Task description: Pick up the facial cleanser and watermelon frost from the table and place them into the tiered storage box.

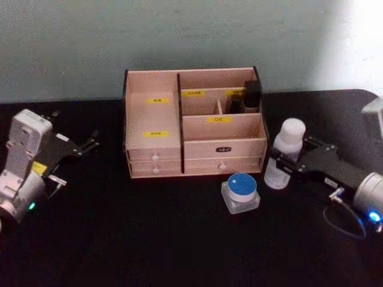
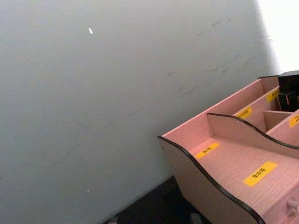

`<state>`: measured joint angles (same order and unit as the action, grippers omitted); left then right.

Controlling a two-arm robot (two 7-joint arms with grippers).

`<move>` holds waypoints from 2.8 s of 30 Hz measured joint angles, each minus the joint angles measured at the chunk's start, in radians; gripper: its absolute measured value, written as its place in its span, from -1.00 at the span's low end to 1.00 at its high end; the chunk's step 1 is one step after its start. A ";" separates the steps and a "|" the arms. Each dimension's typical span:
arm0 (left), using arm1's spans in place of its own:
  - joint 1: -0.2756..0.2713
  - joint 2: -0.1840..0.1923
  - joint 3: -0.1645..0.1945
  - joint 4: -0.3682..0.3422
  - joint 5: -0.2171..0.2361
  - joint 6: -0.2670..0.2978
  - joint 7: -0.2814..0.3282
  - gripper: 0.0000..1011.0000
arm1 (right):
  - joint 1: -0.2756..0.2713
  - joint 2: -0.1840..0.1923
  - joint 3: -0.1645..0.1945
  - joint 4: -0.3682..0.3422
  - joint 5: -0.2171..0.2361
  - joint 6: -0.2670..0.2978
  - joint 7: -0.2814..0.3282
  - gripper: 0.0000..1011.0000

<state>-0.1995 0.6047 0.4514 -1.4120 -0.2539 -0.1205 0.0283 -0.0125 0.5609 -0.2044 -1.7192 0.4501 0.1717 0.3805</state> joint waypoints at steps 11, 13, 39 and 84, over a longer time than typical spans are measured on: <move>0.000 0.000 0.000 0.000 0.000 0.000 0.000 0.98 | 0.047 0.024 0.017 -0.059 0.083 0.065 0.010 0.17; 0.000 0.000 0.000 0.000 0.000 0.000 0.000 0.98 | 0.074 0.022 0.002 -0.052 0.084 0.071 0.008 0.17; 0.000 0.000 0.000 0.000 0.000 0.000 0.000 0.98 | 0.424 -0.137 -0.184 0.200 -0.011 0.099 -0.023 0.17; 0.000 0.000 0.000 0.000 0.000 0.000 0.000 0.98 | 0.580 -0.309 -0.238 0.480 -0.099 0.041 -0.017 0.17</move>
<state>-0.1995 0.6047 0.4514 -1.4120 -0.2539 -0.1205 0.0283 0.5674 0.2516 -0.4420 -1.2393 0.3513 0.2124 0.3631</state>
